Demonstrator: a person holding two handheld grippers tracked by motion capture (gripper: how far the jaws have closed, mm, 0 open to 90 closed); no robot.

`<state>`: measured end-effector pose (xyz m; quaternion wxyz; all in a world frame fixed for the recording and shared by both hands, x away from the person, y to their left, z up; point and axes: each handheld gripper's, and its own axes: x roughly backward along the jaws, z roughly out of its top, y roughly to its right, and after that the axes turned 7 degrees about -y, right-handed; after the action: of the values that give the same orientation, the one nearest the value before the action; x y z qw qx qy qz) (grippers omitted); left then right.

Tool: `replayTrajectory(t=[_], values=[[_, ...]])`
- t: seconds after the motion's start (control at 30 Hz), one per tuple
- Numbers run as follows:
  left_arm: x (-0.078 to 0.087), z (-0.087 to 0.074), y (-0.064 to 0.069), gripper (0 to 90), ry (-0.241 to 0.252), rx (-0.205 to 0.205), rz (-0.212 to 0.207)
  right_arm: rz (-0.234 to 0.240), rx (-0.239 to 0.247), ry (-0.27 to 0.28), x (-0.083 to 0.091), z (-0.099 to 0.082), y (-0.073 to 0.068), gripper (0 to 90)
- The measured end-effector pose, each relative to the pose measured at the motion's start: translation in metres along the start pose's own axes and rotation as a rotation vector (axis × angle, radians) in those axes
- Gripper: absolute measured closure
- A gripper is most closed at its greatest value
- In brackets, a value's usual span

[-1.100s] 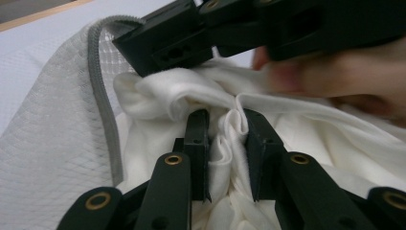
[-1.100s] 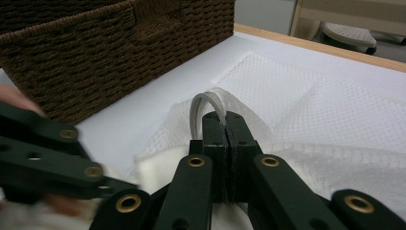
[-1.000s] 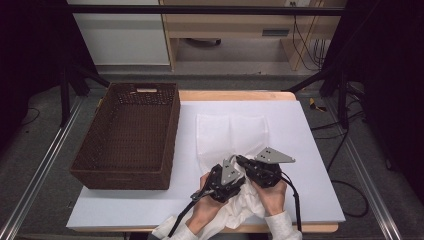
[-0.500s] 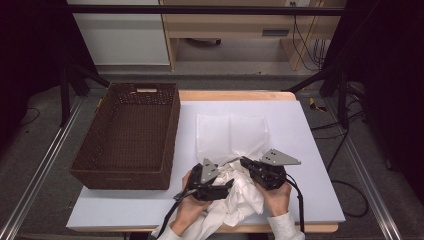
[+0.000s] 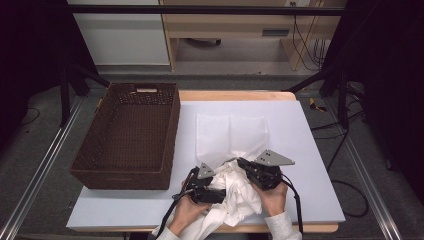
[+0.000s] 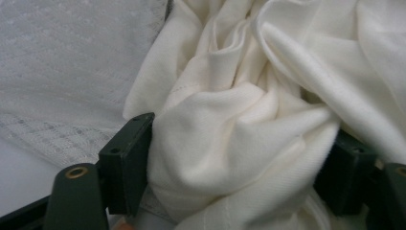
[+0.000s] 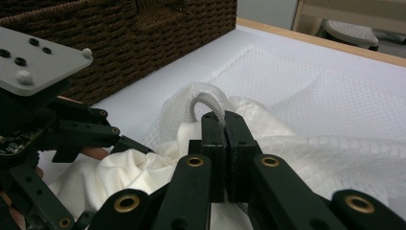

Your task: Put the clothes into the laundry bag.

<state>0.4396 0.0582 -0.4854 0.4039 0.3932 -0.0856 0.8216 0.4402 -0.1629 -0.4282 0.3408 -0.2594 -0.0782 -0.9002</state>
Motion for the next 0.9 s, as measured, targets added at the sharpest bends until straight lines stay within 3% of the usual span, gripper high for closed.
replayTrajectory(t=[0.07,0.17,0.27,0.3,0.33,0.43,0.47,0.53,0.6,0.67,0.73,0.83,0.87,0.9], values=[[0.003,-0.001,0.005,40.4,-0.003,-0.017,0.003,-0.001,0.003,0.001,-0.002,0.0,0.0,88.7],[0.006,0.001,0.01,56.3,-0.01,-0.037,0.036,-0.005,-0.001,-0.001,-0.003,0.0,-0.001,88.7],[0.015,0.001,0.018,61.6,-0.007,-0.068,0.082,-0.006,-0.001,0.001,-0.002,0.0,-0.002,88.7],[0.029,0.003,0.026,64.7,0.028,-0.088,0.096,-0.008,-0.004,0.006,-0.001,-0.001,-0.001,88.7],[0.029,0.003,0.026,66.0,0.028,-0.088,0.096,-0.006,-0.006,0.007,-0.001,-0.001,-0.001,88.7],[0.06,0.008,0.043,69.1,0.137,-0.127,0.075,-0.004,-0.01,0.012,-0.002,-0.001,-0.002,88.8],[0.066,0.011,0.048,70.1,0.156,-0.145,0.071,0.019,-0.014,0.033,-0.001,0.0,-0.004,88.8],[0.068,0.015,0.057,70.3,0.177,-0.178,0.061,0.029,-0.014,0.039,-0.001,0.001,-0.005,88.9],[0.061,0.021,0.063,70.7,0.179,-0.209,0.068,0.036,-0.001,0.039,-0.002,0.003,-0.009,88.9],[0.049,0.028,0.065,70.9,0.168,-0.203,0.075,0.029,0.003,0.029,-0.004,0.003,-0.011,89.1],[0.036,0.034,0.064,71.1,0.154,-0.213,0.113,0.025,-0.01,0.034,-0.002,0.001,-0.006,89.2],[0.009,0.042,0.056,71.2,0.087,-0.196,0.176,0.049,-0.021,0.055,0.002,0.002,-0.004,89.2],[-0.004,0.045,0.046,71.3,0.071,-0.168,0.197,0.046,-0.003,0.054,0.004,0.003,-0.006,89.2],[-0.008,0.047,0.039,71.3,0.08,-0.149,0.184,0.045,-0.003,0.055,0.006,0.004,-0.007,89.2]])
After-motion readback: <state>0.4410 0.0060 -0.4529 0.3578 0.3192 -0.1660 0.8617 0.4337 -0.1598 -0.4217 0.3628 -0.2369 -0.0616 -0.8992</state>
